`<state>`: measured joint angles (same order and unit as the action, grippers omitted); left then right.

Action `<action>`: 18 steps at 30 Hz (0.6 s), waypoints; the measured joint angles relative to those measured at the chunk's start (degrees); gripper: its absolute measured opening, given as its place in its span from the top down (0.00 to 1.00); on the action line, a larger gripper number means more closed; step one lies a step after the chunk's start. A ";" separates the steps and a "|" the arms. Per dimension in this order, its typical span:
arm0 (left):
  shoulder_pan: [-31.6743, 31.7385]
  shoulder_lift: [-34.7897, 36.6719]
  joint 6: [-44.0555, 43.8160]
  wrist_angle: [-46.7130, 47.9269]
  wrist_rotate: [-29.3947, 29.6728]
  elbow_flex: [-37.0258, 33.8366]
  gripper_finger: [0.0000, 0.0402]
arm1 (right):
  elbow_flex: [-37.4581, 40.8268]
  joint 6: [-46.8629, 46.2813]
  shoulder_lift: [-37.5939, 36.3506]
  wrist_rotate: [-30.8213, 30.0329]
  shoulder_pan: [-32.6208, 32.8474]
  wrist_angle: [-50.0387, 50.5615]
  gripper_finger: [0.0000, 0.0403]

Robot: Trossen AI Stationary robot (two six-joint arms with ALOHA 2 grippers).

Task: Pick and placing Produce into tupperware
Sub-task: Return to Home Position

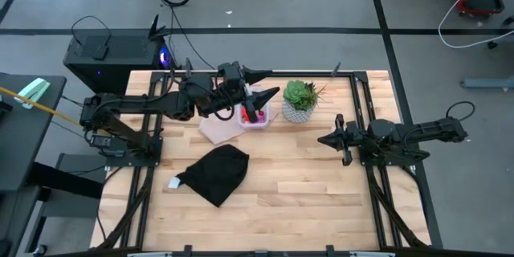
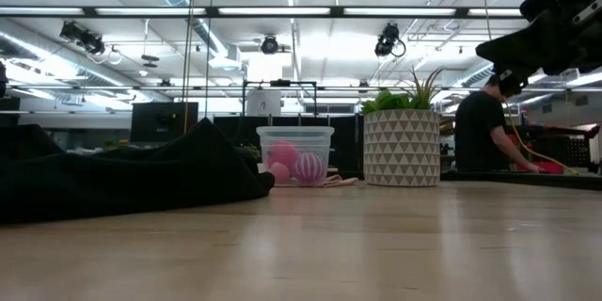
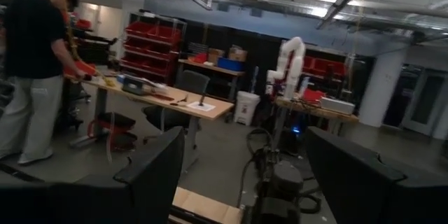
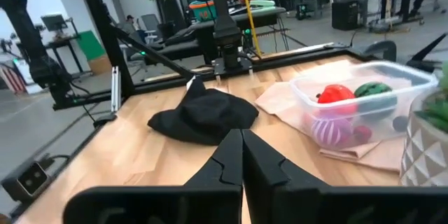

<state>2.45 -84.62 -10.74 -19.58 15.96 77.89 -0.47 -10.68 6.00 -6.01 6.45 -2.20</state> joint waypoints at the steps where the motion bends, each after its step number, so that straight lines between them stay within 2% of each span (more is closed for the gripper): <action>1: 0.21 0.00 0.00 -0.02 -0.92 0.00 0.25 | 0.00 -0.93 0.00 0.01 0.00 0.02 0.98; 5: 0.91 0.00 -1.22 -1.07 -2.32 -0.02 0.25 | 0.00 -1.73 0.00 0.04 -0.02 0.02 0.95; 9: 0.96 0.38 1.32 -9.09 -2.81 -0.02 0.27 | 0.00 -1.65 0.00 0.04 -0.01 0.02 0.93; 12: 0.79 3.54 5.22 -12.04 -4.42 -0.05 0.30 | 0.00 -1.63 0.00 0.05 -0.01 0.02 0.92; 18: 0.15 12.78 12.95 -8.77 -4.96 -0.02 0.38 | 0.00 -1.61 0.03 0.06 -0.02 0.02 0.93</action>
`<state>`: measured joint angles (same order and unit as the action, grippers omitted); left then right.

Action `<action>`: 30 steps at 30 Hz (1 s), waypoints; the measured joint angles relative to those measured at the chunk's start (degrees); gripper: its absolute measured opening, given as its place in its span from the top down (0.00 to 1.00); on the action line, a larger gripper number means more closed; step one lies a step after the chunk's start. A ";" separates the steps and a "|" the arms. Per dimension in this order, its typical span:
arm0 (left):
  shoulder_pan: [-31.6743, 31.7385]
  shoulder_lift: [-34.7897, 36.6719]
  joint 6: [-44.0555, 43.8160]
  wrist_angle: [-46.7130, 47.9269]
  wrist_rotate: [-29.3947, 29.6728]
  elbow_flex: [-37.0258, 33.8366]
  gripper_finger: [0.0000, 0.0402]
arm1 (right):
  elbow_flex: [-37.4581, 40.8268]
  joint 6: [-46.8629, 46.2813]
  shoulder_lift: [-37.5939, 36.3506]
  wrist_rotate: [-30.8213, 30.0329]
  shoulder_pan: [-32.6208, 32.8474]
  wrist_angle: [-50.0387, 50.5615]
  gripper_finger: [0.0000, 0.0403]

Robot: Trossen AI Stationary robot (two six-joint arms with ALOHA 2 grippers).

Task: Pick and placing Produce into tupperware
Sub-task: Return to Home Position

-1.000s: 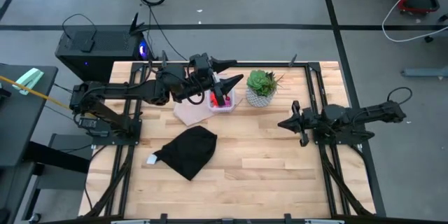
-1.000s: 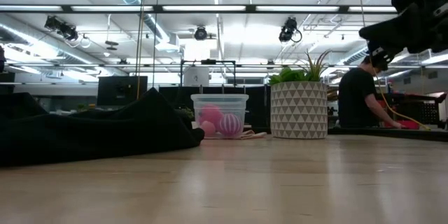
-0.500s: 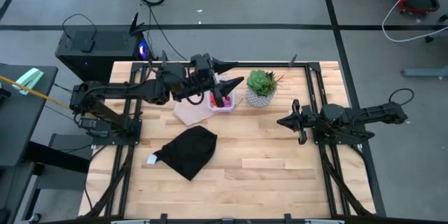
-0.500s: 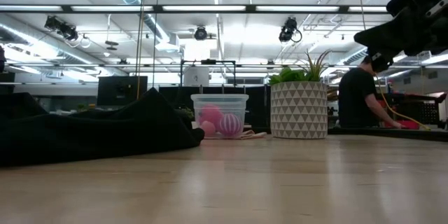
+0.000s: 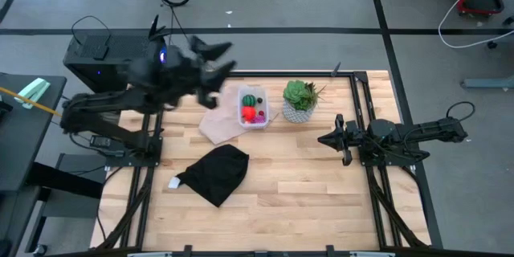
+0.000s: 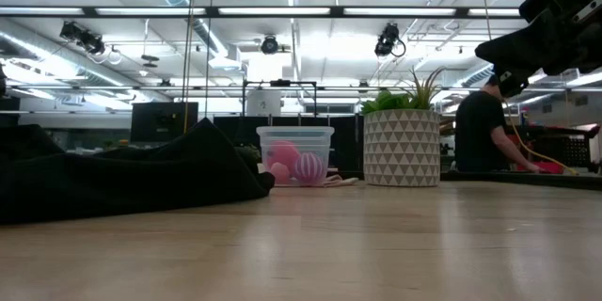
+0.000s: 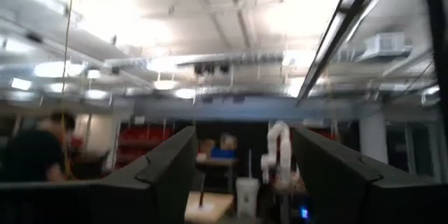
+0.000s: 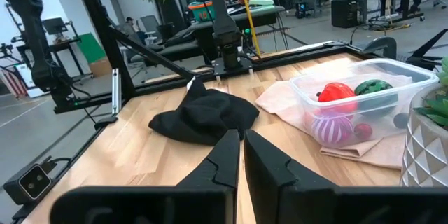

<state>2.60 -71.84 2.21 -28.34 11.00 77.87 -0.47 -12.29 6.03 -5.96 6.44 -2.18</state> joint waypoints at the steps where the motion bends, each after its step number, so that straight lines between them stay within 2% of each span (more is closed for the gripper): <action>1: -0.35 1.49 1.16 0.07 -0.46 0.00 0.41 | 0.00 0.00 0.13 0.00 0.00 -0.06 0.93; 6: -2.76 9.91 7.52 5.21 -1.18 0.02 0.57 | 0.00 0.01 0.36 0.00 0.01 0.02 0.93; 14: -6.30 21.68 14.95 13.57 -1.80 0.02 0.96 | 0.00 0.02 0.35 0.00 0.00 0.00 0.93; 18: -7.68 25.49 18.81 13.99 -3.24 0.02 0.97 | 0.00 0.02 0.37 0.00 0.02 0.00 0.93; 24: -8.62 29.63 24.52 8.19 -12.78 -0.27 0.99 | 0.00 0.01 0.36 0.00 0.00 0.00 0.93; 27: -8.62 30.90 25.45 -4.69 -17.58 -4.37 0.99 | 0.00 0.01 0.34 0.00 0.02 0.00 0.93; 30: -8.62 31.15 25.35 -21.08 -16.90 -12.56 0.99 | 0.00 0.00 0.37 0.00 0.00 0.00 0.93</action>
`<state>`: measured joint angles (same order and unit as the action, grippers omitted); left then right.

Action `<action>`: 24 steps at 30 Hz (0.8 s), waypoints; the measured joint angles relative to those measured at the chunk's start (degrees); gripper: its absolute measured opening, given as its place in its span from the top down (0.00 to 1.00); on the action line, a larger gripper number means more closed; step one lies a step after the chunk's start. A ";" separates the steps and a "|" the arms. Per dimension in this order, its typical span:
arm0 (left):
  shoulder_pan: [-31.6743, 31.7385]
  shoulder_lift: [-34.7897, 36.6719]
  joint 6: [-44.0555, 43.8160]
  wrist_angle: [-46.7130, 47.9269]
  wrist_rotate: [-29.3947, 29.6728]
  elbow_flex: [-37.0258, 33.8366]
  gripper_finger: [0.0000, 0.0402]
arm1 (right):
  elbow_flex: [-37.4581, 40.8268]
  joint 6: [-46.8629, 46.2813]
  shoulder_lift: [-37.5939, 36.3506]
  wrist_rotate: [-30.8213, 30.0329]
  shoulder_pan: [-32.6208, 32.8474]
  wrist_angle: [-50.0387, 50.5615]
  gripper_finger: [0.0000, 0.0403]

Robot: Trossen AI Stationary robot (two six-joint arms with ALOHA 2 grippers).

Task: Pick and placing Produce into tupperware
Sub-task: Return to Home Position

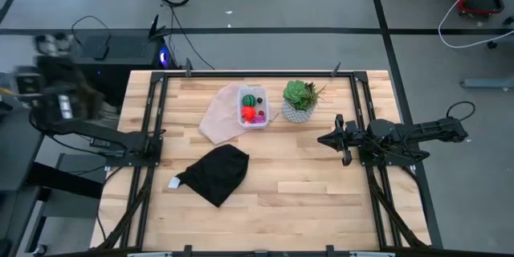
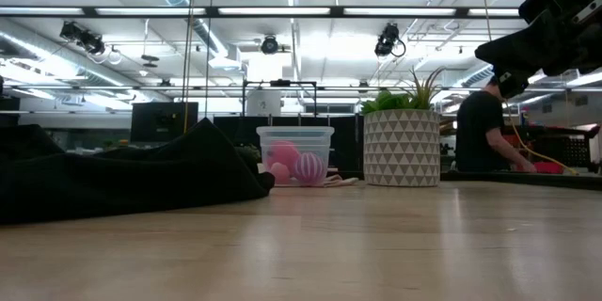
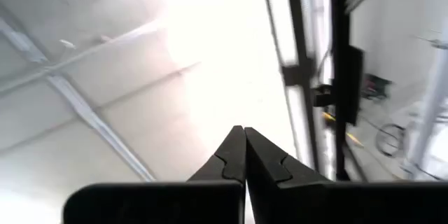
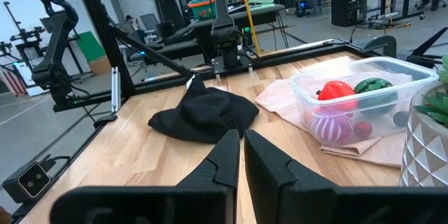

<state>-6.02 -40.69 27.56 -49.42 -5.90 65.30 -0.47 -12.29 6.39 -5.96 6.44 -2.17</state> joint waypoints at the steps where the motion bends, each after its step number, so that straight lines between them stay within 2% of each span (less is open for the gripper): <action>1: 0.01 -0.04 -0.06 -5.05 1.00 -3.04 0.99 | 0.00 0.02 -0.02 0.00 0.00 0.00 0.93; 5: 0.07 0.71 1.43 -20.23 3.32 -13.76 0.99 | 0.00 0.02 0.00 0.00 0.02 -0.02 0.93; 7: 0.07 2.39 1.33 -22.79 5.34 -18.09 1.00 | 0.00 0.02 0.00 0.00 0.00 -0.02 0.93; 9: 0.06 5.20 -0.37 -22.30 7.79 -22.48 1.00 | 0.00 0.00 -0.02 0.00 0.00 -0.04 0.93; 15: 0.07 14.89 -4.82 -22.00 8.65 -33.83 1.00 | 0.00 0.02 -0.01 0.01 0.02 -0.04 0.93; 24: 0.07 25.33 -3.62 -22.02 9.98 -40.41 1.00 | 0.00 0.00 0.00 0.02 0.02 -0.02 0.93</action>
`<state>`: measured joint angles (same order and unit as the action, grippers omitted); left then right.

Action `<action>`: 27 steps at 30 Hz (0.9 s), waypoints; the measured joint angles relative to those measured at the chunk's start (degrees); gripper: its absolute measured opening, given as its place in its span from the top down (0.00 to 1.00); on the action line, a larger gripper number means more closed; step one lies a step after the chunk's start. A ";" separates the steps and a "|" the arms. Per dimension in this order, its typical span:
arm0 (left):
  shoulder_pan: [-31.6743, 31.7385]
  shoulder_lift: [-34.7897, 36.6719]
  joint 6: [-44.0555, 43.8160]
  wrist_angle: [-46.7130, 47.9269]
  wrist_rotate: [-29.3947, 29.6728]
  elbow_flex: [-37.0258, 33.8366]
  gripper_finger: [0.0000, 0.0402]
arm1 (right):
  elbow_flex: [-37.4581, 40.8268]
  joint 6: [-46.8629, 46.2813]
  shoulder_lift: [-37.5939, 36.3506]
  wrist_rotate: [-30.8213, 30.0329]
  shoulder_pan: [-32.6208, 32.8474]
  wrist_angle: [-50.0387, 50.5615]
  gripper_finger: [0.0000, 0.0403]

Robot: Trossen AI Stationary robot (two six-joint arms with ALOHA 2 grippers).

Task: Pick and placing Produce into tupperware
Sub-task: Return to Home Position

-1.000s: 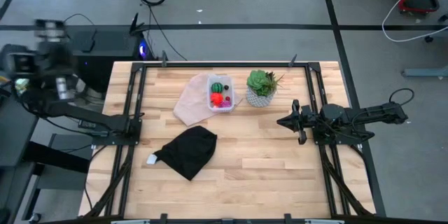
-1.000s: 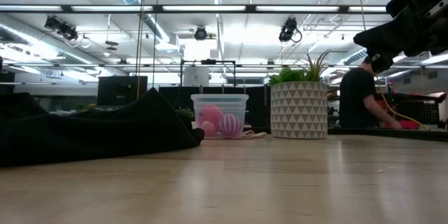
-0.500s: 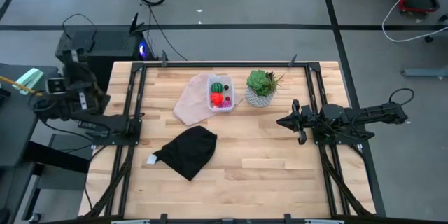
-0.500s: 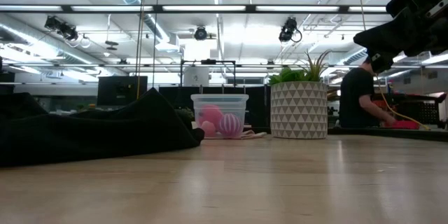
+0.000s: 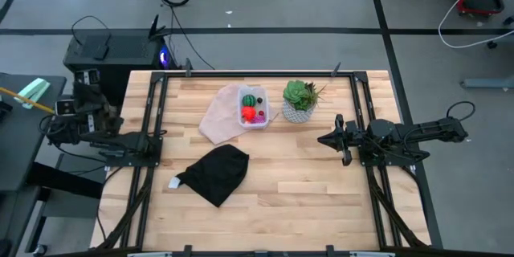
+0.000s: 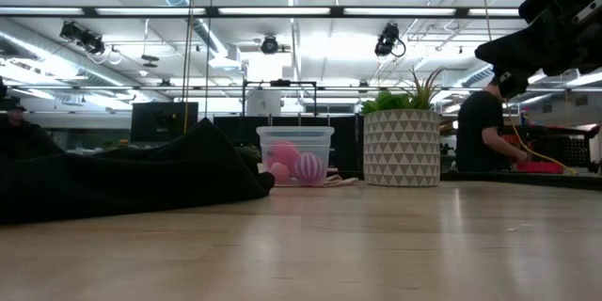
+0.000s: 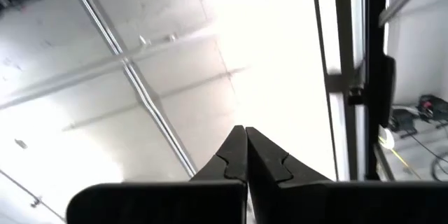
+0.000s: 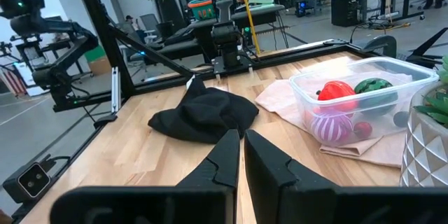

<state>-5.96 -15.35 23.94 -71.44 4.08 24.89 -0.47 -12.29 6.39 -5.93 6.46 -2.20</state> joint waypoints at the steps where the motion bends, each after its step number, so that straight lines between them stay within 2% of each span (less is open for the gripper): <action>1: 0.00 0.97 0.34 -0.09 0.01 -0.50 1.00 | 0.00 0.02 -0.02 -0.01 -0.01 0.00 0.93; 14: 0.00 10.65 0.69 0.26 1.43 -7.47 1.00 | 0.00 0.02 0.00 -0.01 0.00 0.00 0.93; 21: 0.00 13.96 -0.83 0.32 1.55 -11.55 1.00 | 0.00 0.02 -0.01 -0.02 0.00 0.00 0.93; 27: 0.00 15.10 -1.33 0.47 4.64 -15.34 1.00 | 0.00 0.01 0.00 -0.01 -0.01 0.00 0.93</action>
<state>-5.96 -0.25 22.61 -70.97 8.71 9.55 -0.47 -12.28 6.39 -5.95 6.45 -2.20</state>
